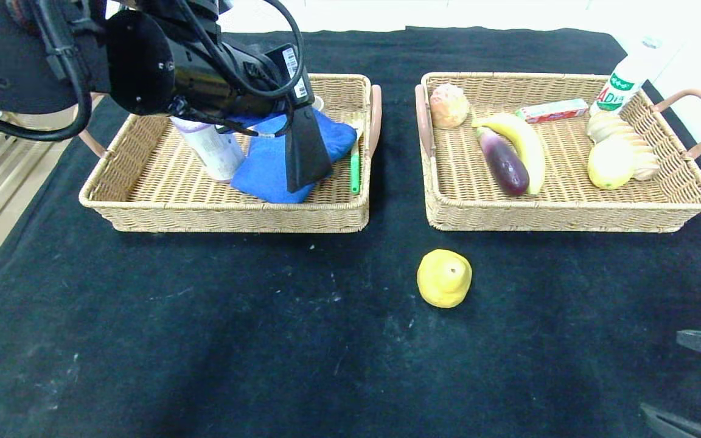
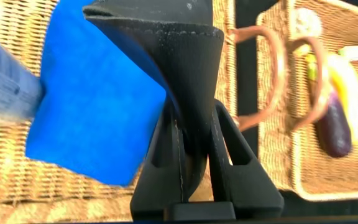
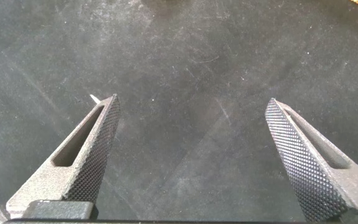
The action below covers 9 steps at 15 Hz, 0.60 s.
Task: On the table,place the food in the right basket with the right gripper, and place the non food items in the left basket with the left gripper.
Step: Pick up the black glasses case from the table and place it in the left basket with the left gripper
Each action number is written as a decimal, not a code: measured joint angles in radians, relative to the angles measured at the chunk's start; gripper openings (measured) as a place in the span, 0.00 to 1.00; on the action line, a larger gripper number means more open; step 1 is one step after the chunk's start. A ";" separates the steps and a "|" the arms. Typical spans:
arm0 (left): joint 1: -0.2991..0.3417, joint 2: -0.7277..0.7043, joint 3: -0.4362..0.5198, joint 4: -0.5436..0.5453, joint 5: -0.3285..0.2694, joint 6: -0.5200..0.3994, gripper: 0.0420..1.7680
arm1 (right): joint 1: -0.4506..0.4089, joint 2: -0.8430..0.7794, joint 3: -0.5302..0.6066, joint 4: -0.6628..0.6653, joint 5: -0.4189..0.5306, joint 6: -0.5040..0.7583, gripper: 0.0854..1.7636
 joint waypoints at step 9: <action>0.010 0.033 -0.001 0.000 0.003 0.004 0.64 | 0.000 -0.004 0.001 0.000 0.000 0.000 0.97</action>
